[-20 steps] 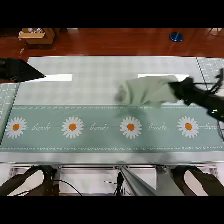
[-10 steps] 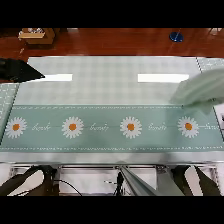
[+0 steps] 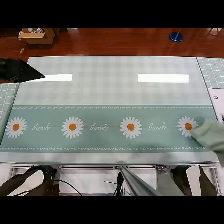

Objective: Fold the shirts.

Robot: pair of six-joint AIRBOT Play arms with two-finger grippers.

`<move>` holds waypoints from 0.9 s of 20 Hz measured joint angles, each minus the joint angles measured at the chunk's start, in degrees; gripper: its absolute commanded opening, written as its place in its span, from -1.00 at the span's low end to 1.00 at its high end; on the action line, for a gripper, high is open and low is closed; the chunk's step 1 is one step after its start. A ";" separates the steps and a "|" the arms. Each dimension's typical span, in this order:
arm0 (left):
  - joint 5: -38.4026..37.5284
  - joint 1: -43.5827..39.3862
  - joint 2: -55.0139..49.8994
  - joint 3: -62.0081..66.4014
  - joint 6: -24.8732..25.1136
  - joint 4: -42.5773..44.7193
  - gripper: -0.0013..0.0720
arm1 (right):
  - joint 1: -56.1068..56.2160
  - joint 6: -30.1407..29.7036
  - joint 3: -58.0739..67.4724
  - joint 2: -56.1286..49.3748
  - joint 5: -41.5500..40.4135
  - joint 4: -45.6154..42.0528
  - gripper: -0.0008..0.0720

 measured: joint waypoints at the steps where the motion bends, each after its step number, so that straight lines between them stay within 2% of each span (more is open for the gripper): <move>1: 0.09 0.00 0.00 0.00 0.07 -0.02 -0.59 | -0.66 -0.31 -1.68 0.00 0.68 -2.16 -0.88; 8: 0.42 0.00 0.00 0.00 0.98 0.00 -0.59 | -2.38 -1.07 -19.19 0.00 3.15 -20.31 -0.84; 9: 0.61 0.00 0.00 0.00 1.05 0.00 -0.59 | -2.47 -1.09 -20.85 0.00 2.36 -22.71 -0.49; 10: 0.83 0.00 0.00 0.00 1.05 -0.02 -0.59 | -2.49 -1.09 -21.99 0.00 1.51 -24.92 0.17; 11: 1.03 0.00 0.00 0.00 1.07 0.00 -0.59 | -2.56 -1.09 -22.77 0.00 0.81 -27.04 0.51; 15: 1.40 0.00 0.00 0.00 1.14 -0.02 -0.59 | -2.54 0.68 -24.11 0.00 -4.63 -30.60 0.53; 18: 1.42 0.00 0.00 0.00 1.25 0.00 -0.58 | -2.08 2.23 -21.27 0.00 -11.10 -22.67 0.48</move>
